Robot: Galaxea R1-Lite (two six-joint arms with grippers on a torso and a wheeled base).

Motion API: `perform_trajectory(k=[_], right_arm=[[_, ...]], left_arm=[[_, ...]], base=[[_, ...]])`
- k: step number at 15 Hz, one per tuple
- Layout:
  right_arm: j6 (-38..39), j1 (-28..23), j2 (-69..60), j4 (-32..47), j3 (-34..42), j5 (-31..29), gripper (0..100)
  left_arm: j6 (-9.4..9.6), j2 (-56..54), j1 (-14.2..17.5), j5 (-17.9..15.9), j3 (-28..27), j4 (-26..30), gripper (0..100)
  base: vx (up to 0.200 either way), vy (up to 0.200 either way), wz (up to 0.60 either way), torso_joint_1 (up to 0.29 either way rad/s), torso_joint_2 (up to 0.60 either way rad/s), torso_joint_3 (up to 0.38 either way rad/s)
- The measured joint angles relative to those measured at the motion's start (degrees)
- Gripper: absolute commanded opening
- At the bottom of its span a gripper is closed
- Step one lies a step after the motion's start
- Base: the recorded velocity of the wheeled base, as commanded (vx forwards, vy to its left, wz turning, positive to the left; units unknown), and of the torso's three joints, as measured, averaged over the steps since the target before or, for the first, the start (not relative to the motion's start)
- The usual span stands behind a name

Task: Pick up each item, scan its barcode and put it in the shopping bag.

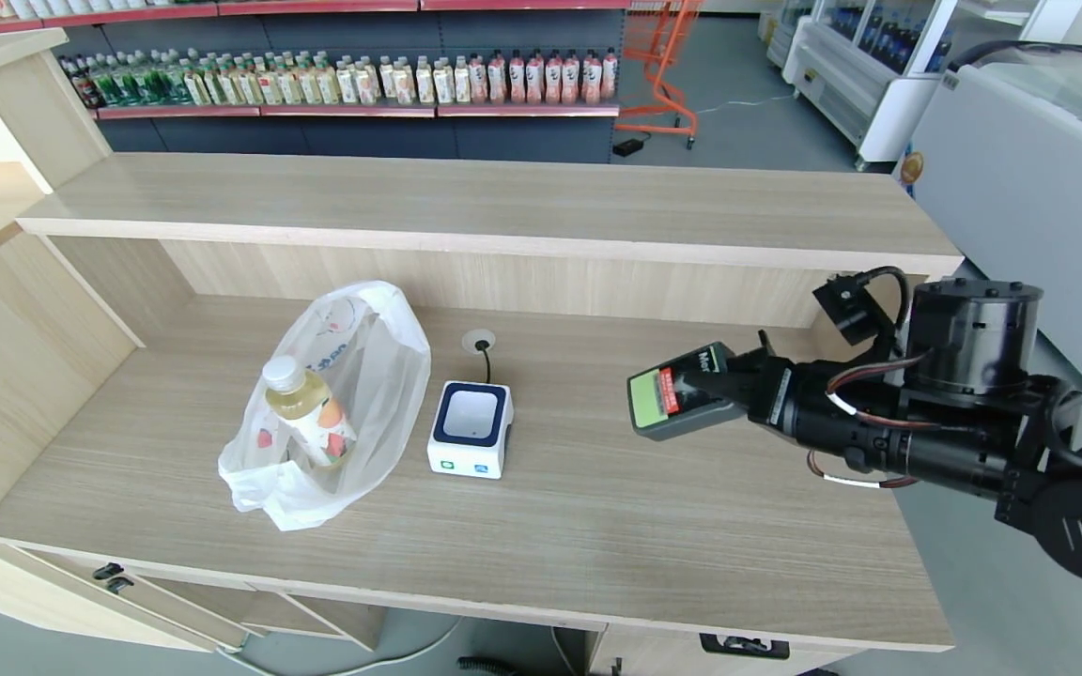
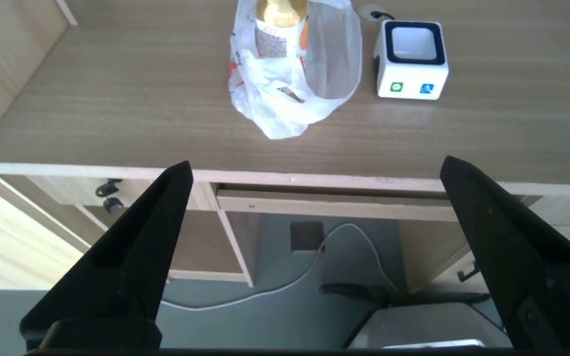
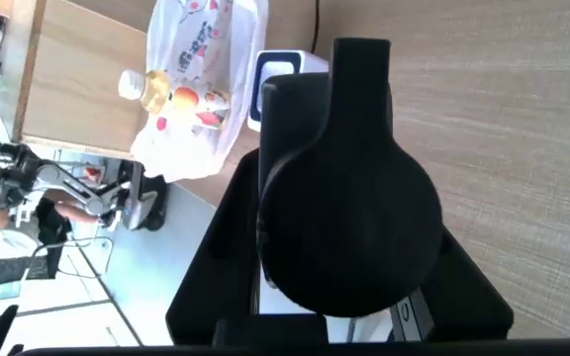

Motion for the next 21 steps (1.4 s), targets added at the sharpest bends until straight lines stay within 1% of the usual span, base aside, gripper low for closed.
perform_trajectory(k=[2, 9, 18, 21], right_arm=[[0.07, 0.27, 1.52, 2.93, -0.57, 0.04, 0], [0.07, 2.28, 2.04, 3.36, -1.02, 0.06, 0], [1.18, 5.53, 1.55, 4.30, -2.62, -0.10, 0], [-1.29, 6.36, 2.10, 4.49, -3.89, -0.33, 0]], left_arm=[[0.02, 0.00, 0.00, 0.05, -0.02, 0.02, 100], [0.02, 0.00, 0.00, 0.02, -0.02, 0.02, 100], [0.00, 0.00, 0.00, 0.02, 0.00, -0.02, 100], [0.00, 0.00, 0.00, 0.07, 0.00, 0.02, 100]], base=[[0.000, 0.000, 0.00, 0.000, 0.00, 0.000], [0.000, 0.000, 0.00, 0.000, 0.00, 0.000], [0.000, 0.200, 0.00, 0.002, 0.00, 0.004], [0.000, 0.200, 0.00, 0.005, 0.00, 0.004]])
